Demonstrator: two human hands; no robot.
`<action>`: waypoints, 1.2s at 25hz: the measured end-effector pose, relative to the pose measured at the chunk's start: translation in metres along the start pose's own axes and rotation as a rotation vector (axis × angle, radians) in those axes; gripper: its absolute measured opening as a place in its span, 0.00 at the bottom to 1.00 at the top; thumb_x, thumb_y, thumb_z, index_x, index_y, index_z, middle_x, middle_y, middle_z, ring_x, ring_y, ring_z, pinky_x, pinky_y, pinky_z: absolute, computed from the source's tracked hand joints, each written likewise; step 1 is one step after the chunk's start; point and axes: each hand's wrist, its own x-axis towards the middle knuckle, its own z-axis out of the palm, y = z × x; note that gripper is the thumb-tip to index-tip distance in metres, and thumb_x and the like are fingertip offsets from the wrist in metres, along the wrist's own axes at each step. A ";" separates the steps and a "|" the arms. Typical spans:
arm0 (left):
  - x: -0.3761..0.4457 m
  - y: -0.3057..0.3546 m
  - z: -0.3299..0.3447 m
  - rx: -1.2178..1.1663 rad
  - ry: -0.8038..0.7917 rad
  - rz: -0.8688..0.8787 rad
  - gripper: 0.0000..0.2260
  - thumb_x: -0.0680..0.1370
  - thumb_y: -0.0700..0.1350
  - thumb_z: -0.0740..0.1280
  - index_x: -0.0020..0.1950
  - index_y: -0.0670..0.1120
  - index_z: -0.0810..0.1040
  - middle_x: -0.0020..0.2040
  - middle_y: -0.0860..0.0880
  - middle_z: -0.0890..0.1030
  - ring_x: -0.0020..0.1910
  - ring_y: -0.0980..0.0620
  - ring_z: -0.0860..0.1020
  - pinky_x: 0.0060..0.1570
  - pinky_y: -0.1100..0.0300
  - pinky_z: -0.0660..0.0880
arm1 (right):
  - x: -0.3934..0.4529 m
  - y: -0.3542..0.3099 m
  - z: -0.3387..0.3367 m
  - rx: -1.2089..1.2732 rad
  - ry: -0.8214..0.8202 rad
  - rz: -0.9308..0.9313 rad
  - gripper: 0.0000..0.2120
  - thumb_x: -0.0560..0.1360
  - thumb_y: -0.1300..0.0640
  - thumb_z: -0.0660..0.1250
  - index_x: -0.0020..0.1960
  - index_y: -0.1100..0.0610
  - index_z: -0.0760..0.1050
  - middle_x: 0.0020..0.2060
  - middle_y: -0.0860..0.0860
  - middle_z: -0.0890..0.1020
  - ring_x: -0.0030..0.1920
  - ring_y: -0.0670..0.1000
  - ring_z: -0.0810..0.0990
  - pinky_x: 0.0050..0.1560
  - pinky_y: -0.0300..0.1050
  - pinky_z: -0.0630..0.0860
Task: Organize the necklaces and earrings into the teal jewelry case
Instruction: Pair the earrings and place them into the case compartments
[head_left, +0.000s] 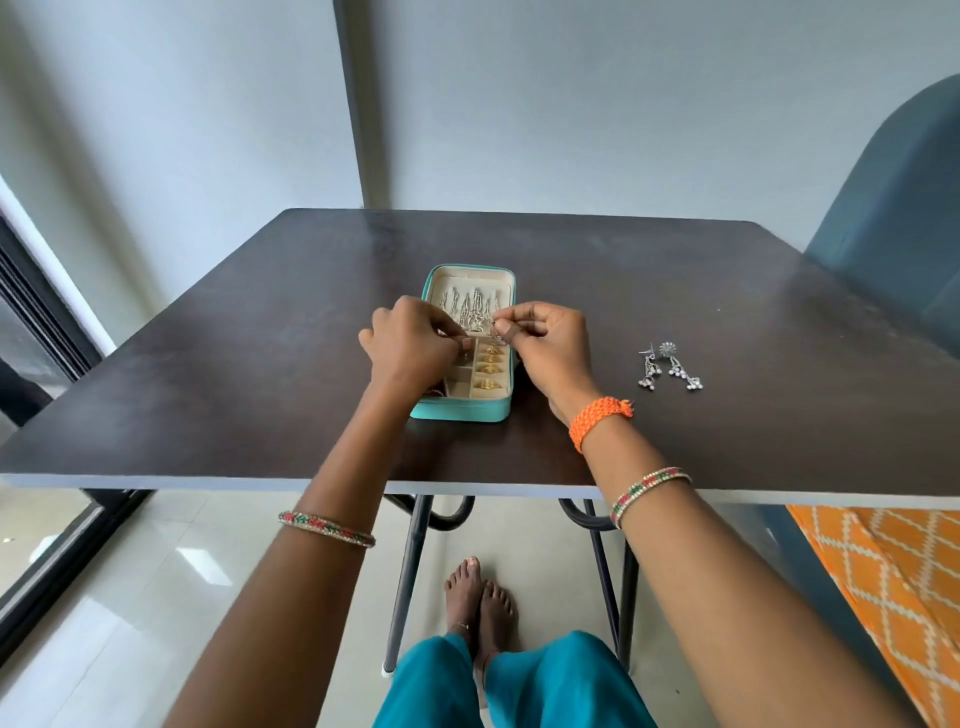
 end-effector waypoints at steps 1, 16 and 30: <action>0.000 -0.001 -0.002 0.038 0.000 0.008 0.07 0.70 0.51 0.74 0.46 0.51 0.84 0.50 0.48 0.82 0.60 0.44 0.70 0.51 0.54 0.58 | 0.000 0.000 0.000 -0.002 -0.002 -0.001 0.07 0.71 0.66 0.71 0.40 0.55 0.81 0.39 0.55 0.84 0.44 0.53 0.84 0.48 0.43 0.80; -0.002 0.006 0.005 0.231 0.022 0.049 0.06 0.73 0.45 0.70 0.49 0.50 0.83 0.52 0.47 0.81 0.57 0.44 0.72 0.50 0.52 0.57 | -0.007 -0.008 0.002 -0.066 -0.073 -0.105 0.05 0.71 0.66 0.71 0.46 0.60 0.82 0.38 0.49 0.83 0.40 0.44 0.81 0.45 0.35 0.79; -0.004 -0.031 0.002 -0.461 0.082 -0.038 0.08 0.75 0.38 0.64 0.45 0.46 0.83 0.37 0.50 0.81 0.30 0.56 0.77 0.34 0.61 0.76 | -0.008 -0.006 0.019 -0.284 -0.171 -0.196 0.04 0.63 0.42 0.70 0.36 0.33 0.79 0.36 0.38 0.84 0.44 0.42 0.83 0.57 0.61 0.74</action>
